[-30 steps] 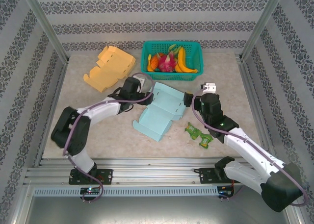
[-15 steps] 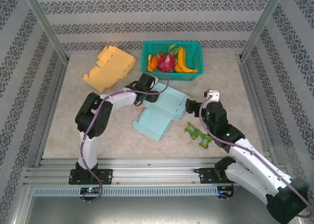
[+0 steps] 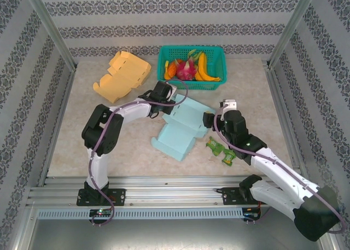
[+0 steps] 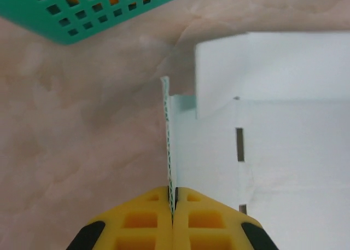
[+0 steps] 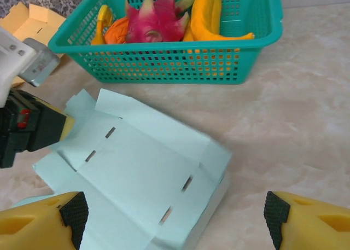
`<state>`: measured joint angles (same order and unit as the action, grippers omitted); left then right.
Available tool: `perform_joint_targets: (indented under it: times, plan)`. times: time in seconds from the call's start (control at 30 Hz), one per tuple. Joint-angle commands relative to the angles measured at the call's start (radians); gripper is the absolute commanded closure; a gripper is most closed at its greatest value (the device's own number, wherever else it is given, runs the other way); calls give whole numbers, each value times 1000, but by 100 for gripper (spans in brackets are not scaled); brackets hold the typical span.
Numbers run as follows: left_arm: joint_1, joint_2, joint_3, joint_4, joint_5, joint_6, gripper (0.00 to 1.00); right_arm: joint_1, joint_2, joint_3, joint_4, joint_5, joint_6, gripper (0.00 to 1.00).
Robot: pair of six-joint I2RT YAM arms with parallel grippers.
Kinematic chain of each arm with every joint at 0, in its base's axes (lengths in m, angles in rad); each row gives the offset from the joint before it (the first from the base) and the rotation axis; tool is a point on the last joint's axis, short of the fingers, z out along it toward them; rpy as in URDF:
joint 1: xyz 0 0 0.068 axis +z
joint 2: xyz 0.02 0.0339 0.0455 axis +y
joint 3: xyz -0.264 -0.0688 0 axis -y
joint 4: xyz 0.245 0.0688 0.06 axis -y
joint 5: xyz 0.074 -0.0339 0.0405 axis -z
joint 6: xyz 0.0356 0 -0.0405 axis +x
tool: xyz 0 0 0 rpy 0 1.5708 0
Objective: Fold the paper box
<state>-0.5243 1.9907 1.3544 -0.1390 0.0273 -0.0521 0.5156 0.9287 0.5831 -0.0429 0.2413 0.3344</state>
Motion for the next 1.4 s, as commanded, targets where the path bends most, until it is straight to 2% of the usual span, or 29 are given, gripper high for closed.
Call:
perform_joint_targets:
  times: [0.0,0.13,0.27,0.33,0.4,0.47,0.5,0.63,0.73,0.83,0.93,1.03,1.2,1.37]
  plan:
    - [-10,-153,-87,65,-4,-2,100,17,41,77,13,-57,-26,16]
    - [-9,-324,-241,164,-50,-10,100,20,134,168,51,-132,-138,21]
    - [-8,-535,-452,307,-114,-55,100,18,251,344,-3,-263,-331,24]
    - [-8,-647,-581,413,-136,-84,100,16,296,420,-22,-376,-491,28]
    - [-9,-767,-721,549,-133,-104,100,8,339,479,-53,-544,-703,35]
    - [-8,-874,-828,644,-126,-112,100,-1,375,534,-130,-688,-917,43]
    - [-8,-924,-870,675,-126,-111,100,-6,392,565,-177,-733,-994,44]
    - [-9,-1112,-1027,782,-150,-75,100,-33,444,644,-267,-877,-1146,45]
    - [-8,-1223,-1121,863,-161,-42,100,-31,502,724,-379,-894,-1310,45]
    - [-9,-1288,-1141,844,-180,-45,100,-24,554,805,-462,-860,-1376,45]
    - [-8,-1298,-1147,845,-178,-32,100,0,573,828,-475,-809,-1451,45]
    - [-9,-1275,-1169,895,-160,-20,100,14,592,849,-479,-779,-1474,45]
    - [-8,-1264,-1183,913,-150,-12,100,15,662,956,-603,-744,-1512,46]
    - [-8,-1261,-1183,918,-130,-9,100,21,718,1003,-610,-695,-1515,46]
